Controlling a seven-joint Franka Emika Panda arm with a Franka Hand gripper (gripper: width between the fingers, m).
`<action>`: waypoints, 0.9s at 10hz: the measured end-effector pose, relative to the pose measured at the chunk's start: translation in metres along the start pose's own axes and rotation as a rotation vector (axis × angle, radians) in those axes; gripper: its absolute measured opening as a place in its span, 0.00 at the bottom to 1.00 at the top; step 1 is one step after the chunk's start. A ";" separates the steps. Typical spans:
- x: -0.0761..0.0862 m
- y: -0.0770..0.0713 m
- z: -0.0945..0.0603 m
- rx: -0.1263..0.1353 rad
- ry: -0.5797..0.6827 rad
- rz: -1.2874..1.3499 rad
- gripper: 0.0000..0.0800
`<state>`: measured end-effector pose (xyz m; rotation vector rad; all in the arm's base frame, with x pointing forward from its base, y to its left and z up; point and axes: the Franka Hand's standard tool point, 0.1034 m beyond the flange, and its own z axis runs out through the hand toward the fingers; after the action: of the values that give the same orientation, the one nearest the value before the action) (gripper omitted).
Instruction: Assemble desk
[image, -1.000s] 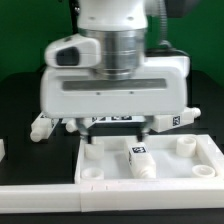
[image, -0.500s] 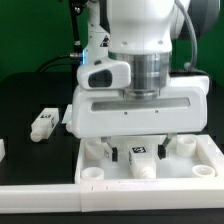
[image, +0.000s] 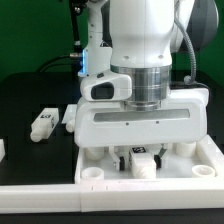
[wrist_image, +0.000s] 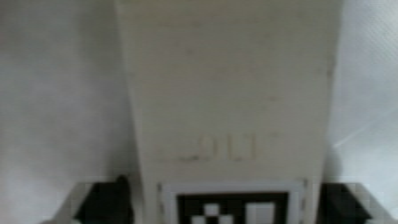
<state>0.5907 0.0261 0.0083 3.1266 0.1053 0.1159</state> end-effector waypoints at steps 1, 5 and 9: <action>0.000 0.000 0.000 0.000 0.000 0.000 0.35; -0.010 -0.001 -0.033 0.010 0.009 0.001 0.35; -0.046 -0.005 -0.054 0.019 -0.020 0.014 0.35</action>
Offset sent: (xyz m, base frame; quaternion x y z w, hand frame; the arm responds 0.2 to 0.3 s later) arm -0.0213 -0.0078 0.0452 0.0350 -0.0232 0.0002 0.9991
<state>0.5404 0.0287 0.0589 3.1472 0.0852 0.0835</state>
